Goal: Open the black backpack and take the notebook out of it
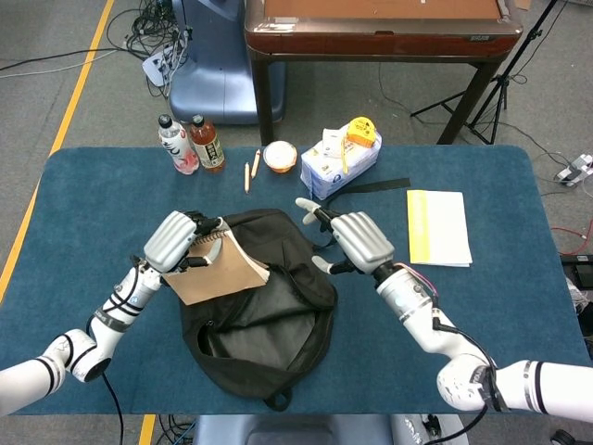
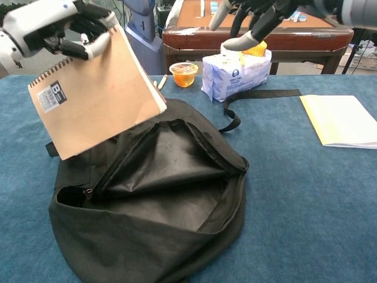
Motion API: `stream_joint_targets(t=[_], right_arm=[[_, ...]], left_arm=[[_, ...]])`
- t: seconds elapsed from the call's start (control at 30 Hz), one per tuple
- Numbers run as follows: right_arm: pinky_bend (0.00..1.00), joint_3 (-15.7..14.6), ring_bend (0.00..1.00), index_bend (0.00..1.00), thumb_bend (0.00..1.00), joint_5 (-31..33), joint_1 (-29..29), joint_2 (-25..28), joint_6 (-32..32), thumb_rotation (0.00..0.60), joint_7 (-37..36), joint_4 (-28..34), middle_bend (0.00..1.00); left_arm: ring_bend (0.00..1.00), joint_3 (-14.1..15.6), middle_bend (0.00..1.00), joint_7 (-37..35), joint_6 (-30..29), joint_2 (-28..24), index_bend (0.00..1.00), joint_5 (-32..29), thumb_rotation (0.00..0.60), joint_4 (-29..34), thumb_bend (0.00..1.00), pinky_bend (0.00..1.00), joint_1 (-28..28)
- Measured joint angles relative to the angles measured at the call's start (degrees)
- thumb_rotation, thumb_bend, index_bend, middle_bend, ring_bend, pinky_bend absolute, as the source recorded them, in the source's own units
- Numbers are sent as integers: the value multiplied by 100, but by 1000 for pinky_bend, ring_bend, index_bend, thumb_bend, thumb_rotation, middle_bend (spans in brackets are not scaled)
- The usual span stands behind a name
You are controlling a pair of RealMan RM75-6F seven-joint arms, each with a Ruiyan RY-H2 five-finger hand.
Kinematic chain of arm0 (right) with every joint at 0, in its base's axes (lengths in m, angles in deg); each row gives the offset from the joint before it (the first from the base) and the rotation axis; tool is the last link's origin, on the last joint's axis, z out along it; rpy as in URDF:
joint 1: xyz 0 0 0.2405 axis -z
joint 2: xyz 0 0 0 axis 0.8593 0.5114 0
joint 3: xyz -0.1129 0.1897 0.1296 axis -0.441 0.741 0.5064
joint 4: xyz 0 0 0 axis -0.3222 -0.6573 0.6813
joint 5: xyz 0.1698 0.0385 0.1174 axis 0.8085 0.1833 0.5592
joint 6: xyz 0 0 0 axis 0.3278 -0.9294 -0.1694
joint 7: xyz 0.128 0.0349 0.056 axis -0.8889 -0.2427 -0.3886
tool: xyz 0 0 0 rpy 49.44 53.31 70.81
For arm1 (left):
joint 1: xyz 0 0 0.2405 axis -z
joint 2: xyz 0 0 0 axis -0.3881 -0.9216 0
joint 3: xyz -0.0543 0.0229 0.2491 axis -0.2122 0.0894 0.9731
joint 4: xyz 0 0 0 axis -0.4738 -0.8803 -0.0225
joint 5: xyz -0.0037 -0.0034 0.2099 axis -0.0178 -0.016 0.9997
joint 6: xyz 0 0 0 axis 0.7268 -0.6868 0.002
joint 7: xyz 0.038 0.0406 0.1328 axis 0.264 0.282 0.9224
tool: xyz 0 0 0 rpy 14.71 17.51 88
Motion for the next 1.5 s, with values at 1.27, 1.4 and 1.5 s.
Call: stream_joint_targets(t=[1.27, 1.4, 1.5], right_arm=[[464, -1045, 321, 97, 376, -1309, 1541, 1382, -575, 600, -302, 219, 288], [465, -1236, 321, 121, 376, -1546, 1885, 1394, -874, 600, -424, 25, 301], [465, -1400, 321, 156, 376, -1692, 2148, 1408, -1060, 600, -476, -115, 309]], left_arm=[[31, -373, 18, 2615, 334, -966, 143, -2147, 600, 1805, 253, 128, -1321], [50, -127, 42, 2790, -217, -1340, 172, -2097, 600, 2145, 253, 128, -1883], [60, 58, 56, 2892, -628, -1478, 193, -1965, 600, 2289, 253, 128, -2253]])
